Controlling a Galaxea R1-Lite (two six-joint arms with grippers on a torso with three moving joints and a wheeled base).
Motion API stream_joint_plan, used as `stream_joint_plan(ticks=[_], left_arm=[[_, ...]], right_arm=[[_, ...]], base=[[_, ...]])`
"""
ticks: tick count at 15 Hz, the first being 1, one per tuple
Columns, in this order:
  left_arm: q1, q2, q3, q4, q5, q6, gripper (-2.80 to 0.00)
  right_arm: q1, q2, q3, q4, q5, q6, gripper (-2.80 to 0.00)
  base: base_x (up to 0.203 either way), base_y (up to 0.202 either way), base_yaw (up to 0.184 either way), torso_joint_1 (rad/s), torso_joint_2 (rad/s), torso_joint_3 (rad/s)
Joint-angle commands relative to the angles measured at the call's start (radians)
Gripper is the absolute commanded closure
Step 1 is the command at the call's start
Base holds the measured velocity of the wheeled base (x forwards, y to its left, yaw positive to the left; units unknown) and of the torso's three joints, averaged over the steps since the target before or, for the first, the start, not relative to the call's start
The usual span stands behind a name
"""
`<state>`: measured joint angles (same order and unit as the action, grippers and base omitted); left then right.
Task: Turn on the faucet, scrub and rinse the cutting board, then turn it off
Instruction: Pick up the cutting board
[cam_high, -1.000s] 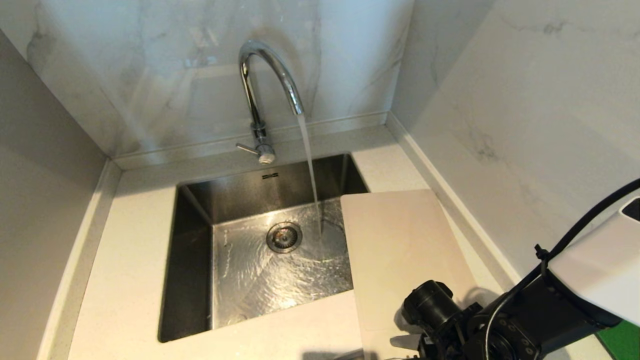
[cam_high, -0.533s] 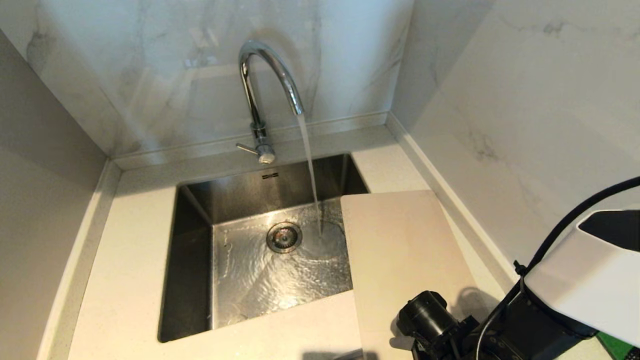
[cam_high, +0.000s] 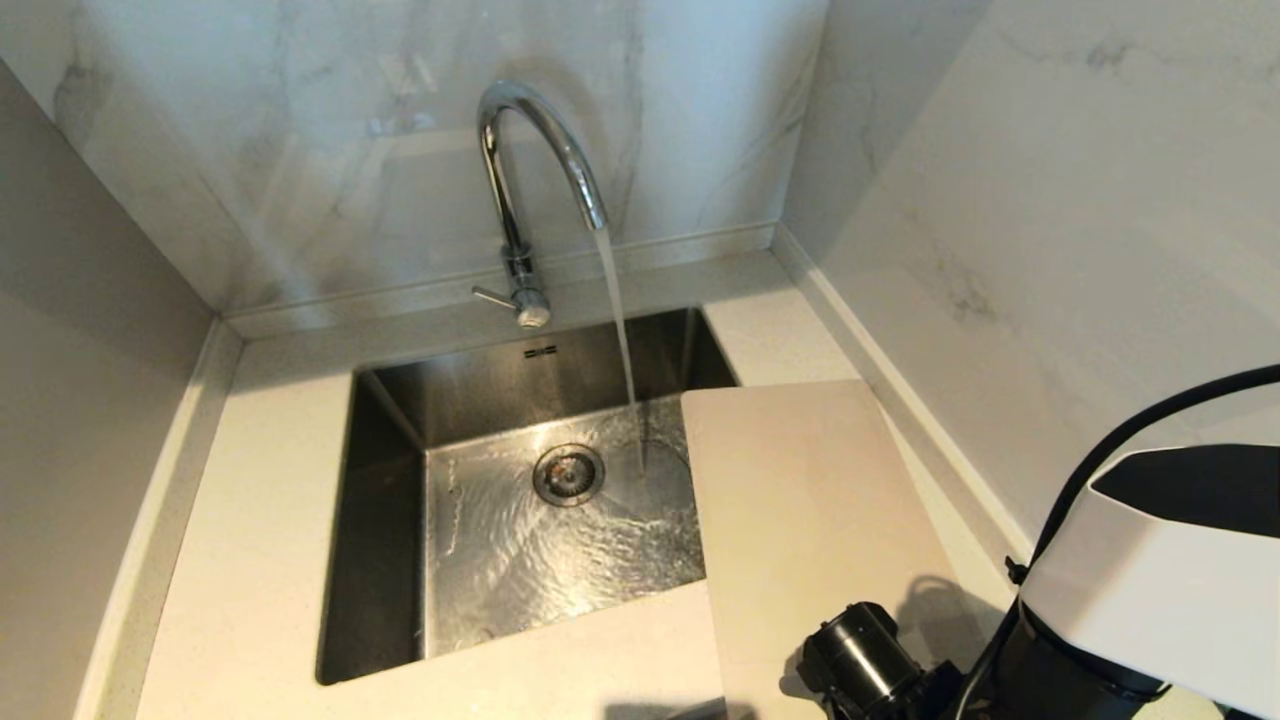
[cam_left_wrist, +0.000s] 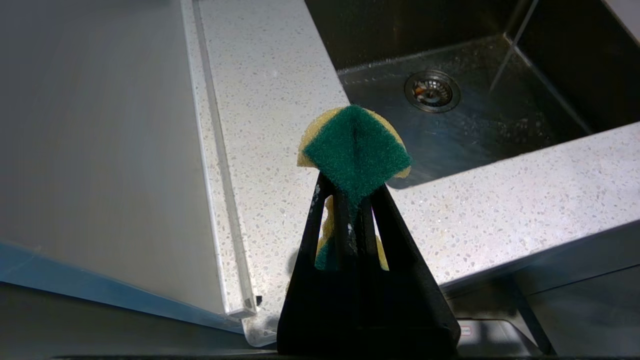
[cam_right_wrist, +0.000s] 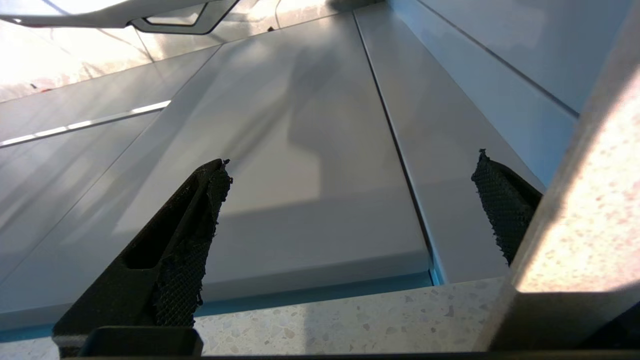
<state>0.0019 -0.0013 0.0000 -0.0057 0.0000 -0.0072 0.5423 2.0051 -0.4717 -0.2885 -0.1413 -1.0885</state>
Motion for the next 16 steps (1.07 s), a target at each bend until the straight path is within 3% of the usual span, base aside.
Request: stream_joint_plan(ticks=[1,4,16], left_arm=[[0.000,0.001,0.000,0.000,0.000,0.000,0.00],[0.000,0.001,0.000,0.000,0.000,0.000,0.00],[0.001,0.001,0.000,0.000,0.000,0.000,0.00]], right_arm=[[0.008,0.001,0.002,-0.001,-0.004,-0.007,-2.80],[0.031,-0.012,0.018,-0.001,-0.047,-0.007,-2.80],[0.031,0.060,0.084,-0.083,-0.049,0.006,-2.80]], base=[[0.000,0.000,0.000,0.000,0.00,0.000],[0.000,0.000,0.000,0.000,0.00,0.000],[0.000,0.000,0.000,0.000,0.00,0.000]])
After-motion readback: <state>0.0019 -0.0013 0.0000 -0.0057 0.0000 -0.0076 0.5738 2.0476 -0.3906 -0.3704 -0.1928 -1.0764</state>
